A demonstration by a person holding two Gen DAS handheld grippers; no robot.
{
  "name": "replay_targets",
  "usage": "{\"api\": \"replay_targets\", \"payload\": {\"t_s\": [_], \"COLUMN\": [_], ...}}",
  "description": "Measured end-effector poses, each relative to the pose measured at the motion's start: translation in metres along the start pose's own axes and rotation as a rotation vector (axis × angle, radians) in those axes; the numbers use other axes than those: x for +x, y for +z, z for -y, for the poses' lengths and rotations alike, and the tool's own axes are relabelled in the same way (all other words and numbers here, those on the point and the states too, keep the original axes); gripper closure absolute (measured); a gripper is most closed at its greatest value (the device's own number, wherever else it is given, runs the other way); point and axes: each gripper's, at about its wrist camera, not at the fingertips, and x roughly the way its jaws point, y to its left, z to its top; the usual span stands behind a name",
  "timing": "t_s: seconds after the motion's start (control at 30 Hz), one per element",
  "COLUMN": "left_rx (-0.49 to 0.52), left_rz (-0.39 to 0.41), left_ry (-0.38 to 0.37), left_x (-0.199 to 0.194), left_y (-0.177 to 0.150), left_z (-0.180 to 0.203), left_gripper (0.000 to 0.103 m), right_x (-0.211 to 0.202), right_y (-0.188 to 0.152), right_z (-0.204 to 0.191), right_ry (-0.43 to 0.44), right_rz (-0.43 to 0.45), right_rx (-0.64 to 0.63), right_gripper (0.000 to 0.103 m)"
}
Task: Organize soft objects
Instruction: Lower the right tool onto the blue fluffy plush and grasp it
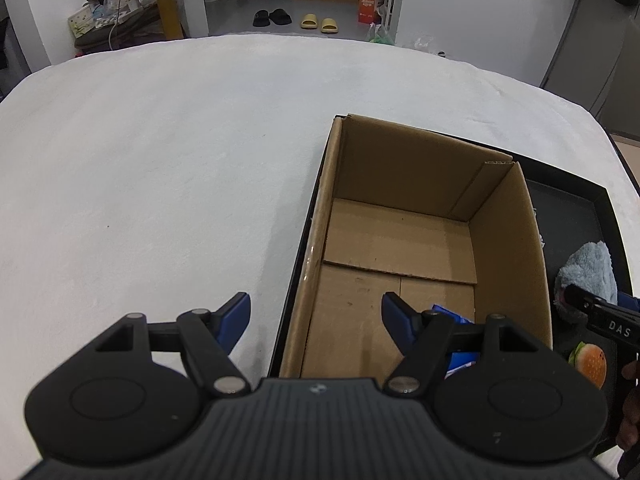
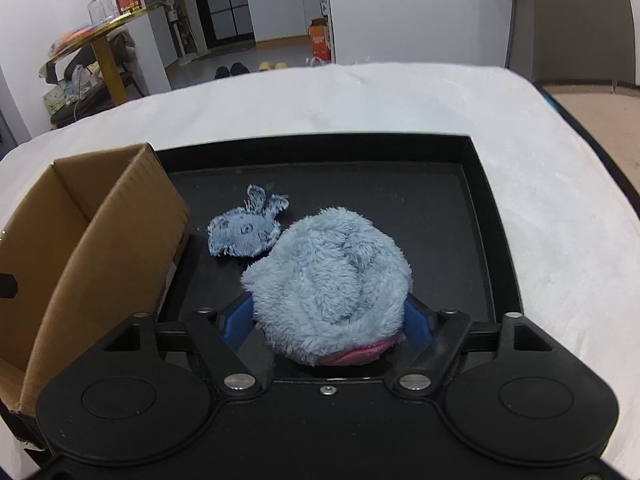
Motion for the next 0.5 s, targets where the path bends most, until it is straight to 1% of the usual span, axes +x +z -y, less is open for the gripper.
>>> {"api": "replay_targets", "payload": {"t_s": [0.03, 0.07, 0.27, 0.33, 0.4, 0.5], "left_rx": [0.002, 0.003, -0.011, -0.02, -0.014, 0.001], "left_rz": [0.001, 0.004, -0.006, -0.007, 0.003, 0.014], "left_ry": [0.0, -0.001, 0.001, -0.002, -0.007, -0.014], "left_x": [0.0, 0.0, 0.007, 0.008, 0.007, 0.006], "left_y": [0.0, 0.0, 0.001, 0.003, 0.004, 0.003], "left_z": [0.0, 0.0, 0.0, 0.001, 0.003, 0.006], "left_gripper": [0.032, 0.032, 0.032, 0.032, 0.032, 0.032], "right_x": [0.003, 0.005, 0.01, 0.008, 0.005, -0.001], "right_y": [0.0, 0.0, -0.002, -0.001, 0.0, 0.002], "right_z": [0.001, 0.001, -0.002, 0.0, 0.002, 0.004], "right_ry": [0.003, 0.005, 0.006, 0.005, 0.005, -0.008], "right_rz": [-0.003, 0.0, 0.001, 0.008, 0.01, 0.022], "right_rx": [0.005, 0.006, -0.018, -0.018, -0.009, 0.002], "right_gripper": [0.021, 0.019, 0.018, 0.025, 0.029, 0.032]}}
